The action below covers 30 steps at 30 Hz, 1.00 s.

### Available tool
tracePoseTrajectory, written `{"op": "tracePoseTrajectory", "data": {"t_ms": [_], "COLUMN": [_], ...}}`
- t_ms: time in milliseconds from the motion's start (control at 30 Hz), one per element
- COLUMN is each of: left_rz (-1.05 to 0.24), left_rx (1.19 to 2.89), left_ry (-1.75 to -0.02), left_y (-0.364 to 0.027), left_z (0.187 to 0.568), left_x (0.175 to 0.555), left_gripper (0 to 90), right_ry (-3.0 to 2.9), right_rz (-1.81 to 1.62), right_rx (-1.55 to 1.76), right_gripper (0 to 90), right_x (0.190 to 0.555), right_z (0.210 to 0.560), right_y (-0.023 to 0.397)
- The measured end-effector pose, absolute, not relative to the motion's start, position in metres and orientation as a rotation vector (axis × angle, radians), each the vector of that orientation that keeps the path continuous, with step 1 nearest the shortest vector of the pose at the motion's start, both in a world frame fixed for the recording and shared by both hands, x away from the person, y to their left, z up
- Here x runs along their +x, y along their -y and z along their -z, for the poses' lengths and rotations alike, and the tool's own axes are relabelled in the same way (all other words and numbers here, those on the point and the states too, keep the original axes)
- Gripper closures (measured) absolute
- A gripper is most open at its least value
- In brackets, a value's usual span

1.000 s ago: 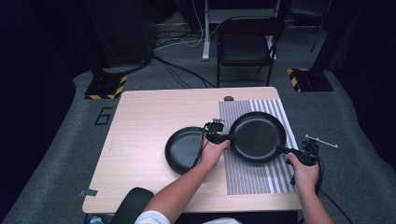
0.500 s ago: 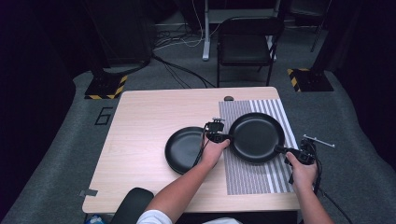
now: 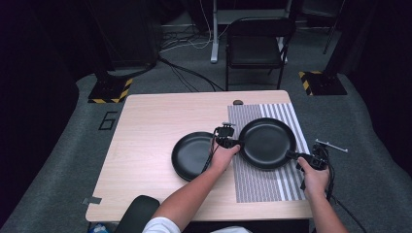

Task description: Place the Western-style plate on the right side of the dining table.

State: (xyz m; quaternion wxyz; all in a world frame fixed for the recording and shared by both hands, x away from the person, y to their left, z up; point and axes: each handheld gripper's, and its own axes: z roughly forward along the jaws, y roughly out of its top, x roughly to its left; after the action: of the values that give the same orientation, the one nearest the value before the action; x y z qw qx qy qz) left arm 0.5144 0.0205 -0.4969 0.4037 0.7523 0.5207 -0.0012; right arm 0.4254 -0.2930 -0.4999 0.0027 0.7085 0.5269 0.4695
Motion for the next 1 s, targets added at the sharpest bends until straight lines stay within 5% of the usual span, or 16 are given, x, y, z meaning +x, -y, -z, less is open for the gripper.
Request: {"op": "tracePoseTrajectory", "data": {"t_ms": [1000], "left_rz": [0.055], "left_rx": [1.921], "left_ry": [-1.383], "left_y": [-0.021], "left_z": [0.501], "left_x": [0.518], "left_gripper": [70.5], "right_ry": [-1.688], "right_rz": [-1.429], "right_rx": [2.251], "right_gripper": [76.4], "right_x": [0.431], "right_z": [0.51], "right_y": [0.292]}}
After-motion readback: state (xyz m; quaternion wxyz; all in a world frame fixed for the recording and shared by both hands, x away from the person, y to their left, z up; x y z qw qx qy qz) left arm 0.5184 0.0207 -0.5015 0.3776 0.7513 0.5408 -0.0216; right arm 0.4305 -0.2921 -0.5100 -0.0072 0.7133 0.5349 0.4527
